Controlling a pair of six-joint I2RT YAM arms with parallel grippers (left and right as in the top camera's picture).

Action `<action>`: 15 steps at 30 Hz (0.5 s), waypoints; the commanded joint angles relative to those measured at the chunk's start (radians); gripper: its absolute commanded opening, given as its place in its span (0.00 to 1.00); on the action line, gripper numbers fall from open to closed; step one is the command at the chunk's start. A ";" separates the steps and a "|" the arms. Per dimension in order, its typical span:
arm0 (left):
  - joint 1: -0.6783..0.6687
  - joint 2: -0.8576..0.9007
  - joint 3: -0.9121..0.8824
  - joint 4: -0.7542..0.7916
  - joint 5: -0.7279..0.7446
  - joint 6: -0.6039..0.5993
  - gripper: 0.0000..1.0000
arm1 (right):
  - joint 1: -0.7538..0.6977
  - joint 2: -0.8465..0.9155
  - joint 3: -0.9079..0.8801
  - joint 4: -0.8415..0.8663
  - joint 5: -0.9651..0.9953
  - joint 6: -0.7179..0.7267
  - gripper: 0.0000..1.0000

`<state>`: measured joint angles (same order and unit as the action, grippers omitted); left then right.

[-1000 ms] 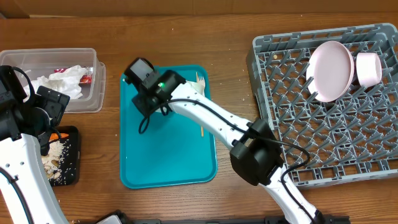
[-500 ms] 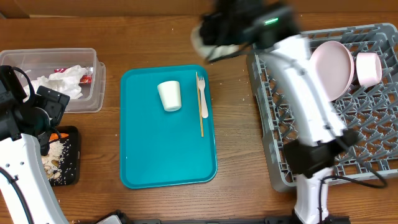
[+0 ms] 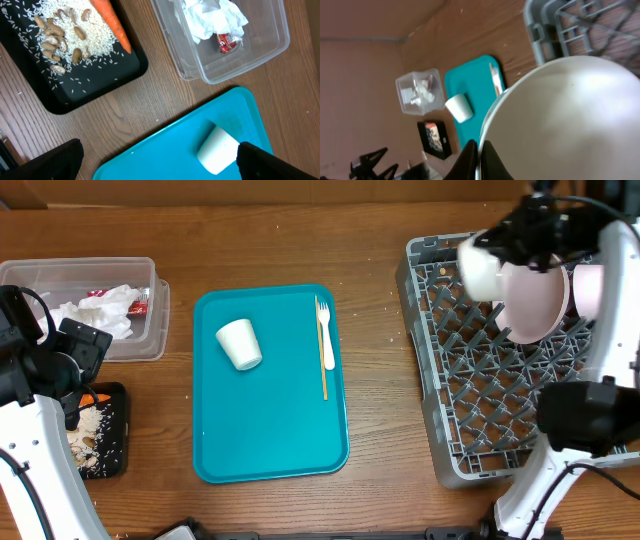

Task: Sort waste into correct bins and load items into the dishwasher
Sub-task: 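Carry the bowl right and set it in the dish rack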

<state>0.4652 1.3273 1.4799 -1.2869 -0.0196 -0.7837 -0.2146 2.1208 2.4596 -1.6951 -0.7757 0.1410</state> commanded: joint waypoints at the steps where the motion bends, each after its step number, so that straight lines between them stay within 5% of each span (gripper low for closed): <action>1: 0.000 0.006 0.008 0.002 -0.007 -0.009 1.00 | -0.033 -0.105 0.000 0.001 -0.013 -0.057 0.04; 8: 0.000 0.006 0.008 0.002 -0.007 -0.009 1.00 | -0.057 -0.386 -0.121 0.001 0.283 0.016 0.04; 15: 0.000 0.006 0.008 0.002 -0.007 -0.009 1.00 | -0.389 -0.637 -0.519 0.003 0.217 -0.124 0.04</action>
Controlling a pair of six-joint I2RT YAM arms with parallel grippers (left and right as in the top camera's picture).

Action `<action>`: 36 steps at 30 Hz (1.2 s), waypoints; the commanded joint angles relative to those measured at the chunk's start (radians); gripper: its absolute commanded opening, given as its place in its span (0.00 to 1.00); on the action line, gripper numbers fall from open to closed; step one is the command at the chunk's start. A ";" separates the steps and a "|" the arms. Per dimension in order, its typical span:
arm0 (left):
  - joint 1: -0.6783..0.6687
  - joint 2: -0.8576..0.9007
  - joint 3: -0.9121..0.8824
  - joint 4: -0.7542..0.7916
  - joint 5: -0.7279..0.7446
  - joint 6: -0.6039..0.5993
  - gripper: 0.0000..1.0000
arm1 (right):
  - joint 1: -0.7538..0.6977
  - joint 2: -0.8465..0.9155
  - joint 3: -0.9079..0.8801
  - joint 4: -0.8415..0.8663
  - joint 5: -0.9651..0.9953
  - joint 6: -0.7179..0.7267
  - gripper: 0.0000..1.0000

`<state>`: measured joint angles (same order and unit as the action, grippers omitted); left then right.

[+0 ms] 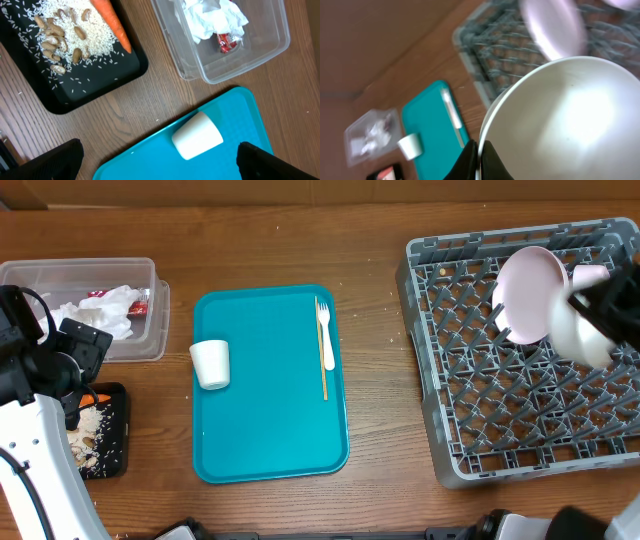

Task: Sort waste into correct bins and load items into the dishwasher
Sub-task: 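Carry the bowl right and set it in the dish rack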

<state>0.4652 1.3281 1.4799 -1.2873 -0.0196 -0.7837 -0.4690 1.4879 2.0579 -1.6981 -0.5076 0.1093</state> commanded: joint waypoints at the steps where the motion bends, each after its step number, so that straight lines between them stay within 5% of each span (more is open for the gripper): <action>1: 0.000 0.005 0.008 0.002 -0.007 -0.009 1.00 | -0.196 -0.005 -0.146 0.011 -0.147 -0.154 0.04; 6: 0.000 0.005 0.008 0.002 -0.007 -0.009 1.00 | -0.401 0.027 -0.315 0.197 -0.459 -0.223 0.04; 14: 0.000 0.005 0.008 0.002 -0.007 -0.009 1.00 | -0.408 0.166 -0.485 0.566 -0.838 -0.245 0.04; 24: 0.000 0.005 0.008 0.002 -0.007 -0.009 1.00 | -0.408 0.418 -0.486 0.857 -0.808 -0.088 0.04; 36: 0.000 0.005 0.008 0.002 -0.007 -0.009 1.00 | -0.407 0.437 -0.486 0.847 -0.572 -0.024 0.04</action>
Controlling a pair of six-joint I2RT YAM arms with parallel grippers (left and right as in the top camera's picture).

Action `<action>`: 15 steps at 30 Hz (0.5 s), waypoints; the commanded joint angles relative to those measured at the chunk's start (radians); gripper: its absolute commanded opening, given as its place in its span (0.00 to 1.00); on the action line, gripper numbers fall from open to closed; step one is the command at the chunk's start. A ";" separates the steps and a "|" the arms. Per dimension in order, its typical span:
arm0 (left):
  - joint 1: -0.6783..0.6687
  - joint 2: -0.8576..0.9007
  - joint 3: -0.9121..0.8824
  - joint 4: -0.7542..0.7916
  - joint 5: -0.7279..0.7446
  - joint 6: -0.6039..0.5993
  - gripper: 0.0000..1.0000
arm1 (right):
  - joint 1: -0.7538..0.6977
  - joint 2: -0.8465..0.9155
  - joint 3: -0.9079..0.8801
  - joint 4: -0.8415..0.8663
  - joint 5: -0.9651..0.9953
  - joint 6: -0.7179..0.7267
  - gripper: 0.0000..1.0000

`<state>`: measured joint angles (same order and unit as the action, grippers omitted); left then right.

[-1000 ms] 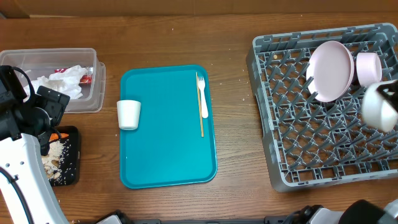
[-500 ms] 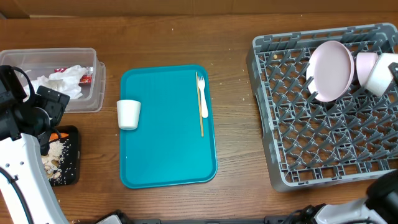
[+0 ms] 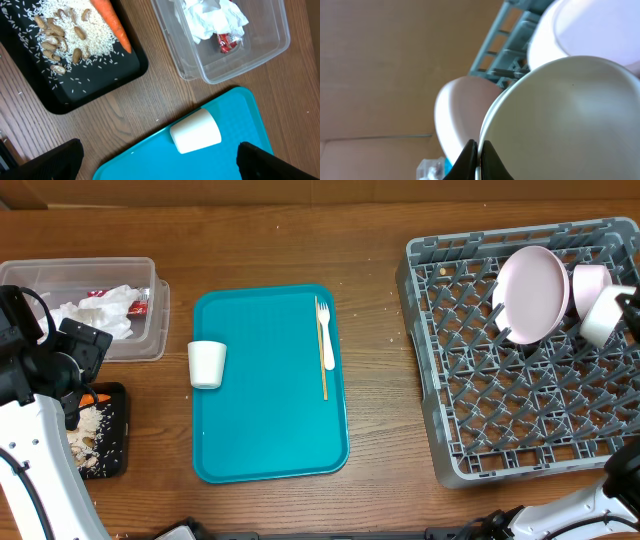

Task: Sort waste into correct bins and load items into the dishwasher
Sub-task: 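Carry the bowl right and set it in the dish rack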

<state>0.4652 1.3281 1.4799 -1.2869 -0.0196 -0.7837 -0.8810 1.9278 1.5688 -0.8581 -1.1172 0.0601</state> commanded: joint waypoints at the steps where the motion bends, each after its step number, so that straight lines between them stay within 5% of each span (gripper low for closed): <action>1: 0.000 0.005 0.008 0.002 -0.007 -0.009 1.00 | 0.006 -0.003 0.003 0.020 -0.018 0.023 0.04; 9: 0.000 0.005 0.008 0.002 -0.007 -0.009 1.00 | 0.114 0.017 0.003 0.080 -0.102 0.019 0.04; 15: 0.000 0.005 0.008 0.002 -0.007 -0.009 1.00 | 0.175 0.061 0.003 0.090 0.070 0.068 0.04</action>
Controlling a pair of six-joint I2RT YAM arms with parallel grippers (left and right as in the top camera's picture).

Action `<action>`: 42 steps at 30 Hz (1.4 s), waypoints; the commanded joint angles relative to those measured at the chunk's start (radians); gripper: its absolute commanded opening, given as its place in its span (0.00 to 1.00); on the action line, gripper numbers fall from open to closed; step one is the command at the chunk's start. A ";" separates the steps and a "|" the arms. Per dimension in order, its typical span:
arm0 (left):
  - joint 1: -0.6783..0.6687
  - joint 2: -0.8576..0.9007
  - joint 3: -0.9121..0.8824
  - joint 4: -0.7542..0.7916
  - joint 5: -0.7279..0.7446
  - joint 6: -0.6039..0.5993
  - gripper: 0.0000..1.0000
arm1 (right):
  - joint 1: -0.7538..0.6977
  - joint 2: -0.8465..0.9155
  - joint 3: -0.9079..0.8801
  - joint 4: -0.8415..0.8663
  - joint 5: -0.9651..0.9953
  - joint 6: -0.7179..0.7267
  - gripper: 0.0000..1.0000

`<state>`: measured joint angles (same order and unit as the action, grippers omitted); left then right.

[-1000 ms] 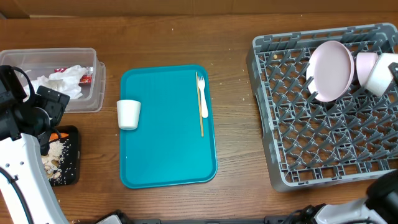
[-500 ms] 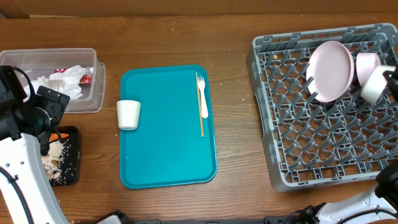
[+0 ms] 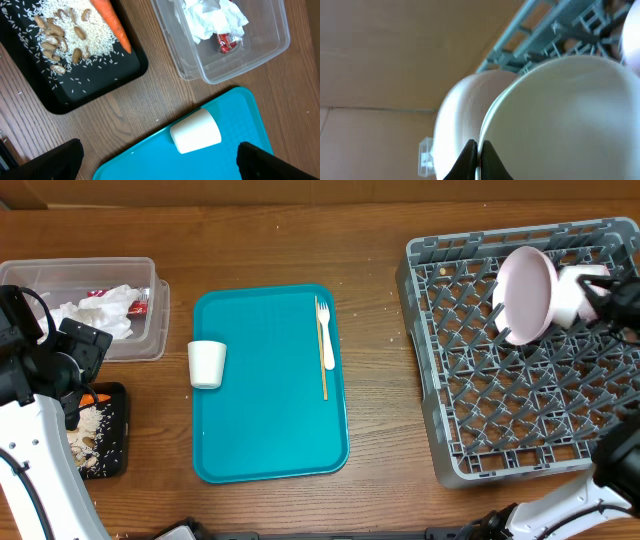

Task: Sort waste into correct bins and load items into the dishwasher
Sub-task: 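Carry the bowl right and set it in the dish rack, then move the right gripper back over the wooden chopstick on the tray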

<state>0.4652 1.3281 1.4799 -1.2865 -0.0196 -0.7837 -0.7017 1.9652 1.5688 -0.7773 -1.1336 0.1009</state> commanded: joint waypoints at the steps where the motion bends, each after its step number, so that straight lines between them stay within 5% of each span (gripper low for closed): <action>1: 0.000 0.005 0.008 0.001 -0.007 -0.009 1.00 | -0.010 0.023 0.003 0.009 0.091 0.027 0.04; 7: 0.000 0.005 0.008 0.001 -0.007 -0.009 1.00 | -0.090 0.021 0.004 -0.003 0.093 0.059 0.04; 14: 0.000 0.005 0.008 0.001 -0.007 -0.009 1.00 | -0.170 0.015 0.047 -0.105 0.109 0.061 0.17; 17: 0.000 0.005 0.008 0.001 -0.007 -0.009 1.00 | -0.170 -0.009 0.105 -0.188 0.254 0.105 0.27; 20: 0.000 0.005 0.008 0.001 -0.007 -0.009 1.00 | -0.170 -0.058 0.171 -0.288 0.468 0.195 0.54; 23: 0.000 0.005 0.008 0.001 -0.007 -0.009 1.00 | -0.170 -0.125 0.225 -0.361 0.652 0.291 0.61; 31: 0.000 0.005 0.008 0.001 -0.007 -0.009 1.00 | -0.127 -0.383 0.266 -0.400 0.561 0.308 0.77; 37: 0.000 0.005 0.008 0.001 -0.007 -0.009 1.00 | 0.098 -0.518 0.266 -0.400 0.473 0.230 0.78; 42: 0.000 0.005 0.008 0.001 -0.007 -0.009 1.00 | 0.535 -0.512 0.255 -0.397 0.541 0.092 0.92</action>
<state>0.4652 1.3281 1.4799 -1.2873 -0.0196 -0.7837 -0.3618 1.4425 1.8126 -1.1782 -0.6315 0.2878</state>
